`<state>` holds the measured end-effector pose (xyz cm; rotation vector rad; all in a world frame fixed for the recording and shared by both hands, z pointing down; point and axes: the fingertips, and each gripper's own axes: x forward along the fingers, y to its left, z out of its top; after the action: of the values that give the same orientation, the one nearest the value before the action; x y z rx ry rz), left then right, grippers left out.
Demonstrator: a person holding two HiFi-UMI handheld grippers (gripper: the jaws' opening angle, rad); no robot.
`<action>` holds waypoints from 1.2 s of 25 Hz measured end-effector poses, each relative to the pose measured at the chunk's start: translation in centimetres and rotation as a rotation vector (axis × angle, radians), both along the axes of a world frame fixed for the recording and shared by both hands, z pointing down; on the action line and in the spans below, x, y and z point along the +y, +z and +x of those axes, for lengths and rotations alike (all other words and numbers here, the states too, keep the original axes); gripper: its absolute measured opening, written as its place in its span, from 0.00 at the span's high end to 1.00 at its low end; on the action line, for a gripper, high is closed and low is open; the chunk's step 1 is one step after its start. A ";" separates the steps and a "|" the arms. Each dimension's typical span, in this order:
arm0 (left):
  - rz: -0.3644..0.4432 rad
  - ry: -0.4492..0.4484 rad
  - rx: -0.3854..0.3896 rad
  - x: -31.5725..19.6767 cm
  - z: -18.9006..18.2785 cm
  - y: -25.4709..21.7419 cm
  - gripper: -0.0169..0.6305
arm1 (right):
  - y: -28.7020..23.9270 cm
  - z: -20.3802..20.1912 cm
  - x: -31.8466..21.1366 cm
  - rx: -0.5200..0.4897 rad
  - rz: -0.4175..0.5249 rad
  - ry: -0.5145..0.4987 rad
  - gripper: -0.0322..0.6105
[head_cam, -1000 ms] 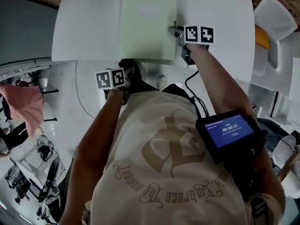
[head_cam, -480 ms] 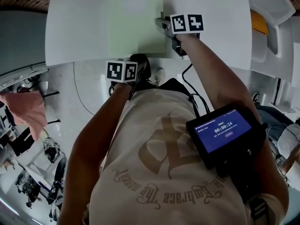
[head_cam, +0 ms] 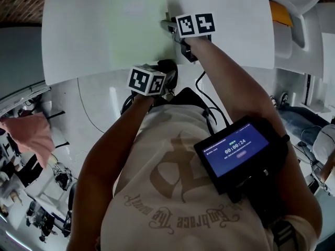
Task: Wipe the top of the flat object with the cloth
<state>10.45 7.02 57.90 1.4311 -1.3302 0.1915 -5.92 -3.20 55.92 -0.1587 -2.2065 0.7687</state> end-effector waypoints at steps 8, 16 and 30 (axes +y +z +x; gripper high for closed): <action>0.122 0.184 0.013 -2.3 3.1 -1.5 0.85 | -0.7 0.1 0.9 -0.008 -0.008 -0.010 0.63; 0.172 0.184 -0.004 1.2 2.7 -3.0 0.85 | -1.2 0.2 0.5 -0.052 -0.018 -0.008 0.63; 0.373 -0.078 -0.213 12.0 -7.1 -10.0 0.85 | -8.8 5.0 3.9 -0.284 0.164 0.005 0.91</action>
<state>3.35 19.02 47.87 1.7011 -1.6568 0.0443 -0.88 0.74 47.08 -0.1894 -2.5280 0.5929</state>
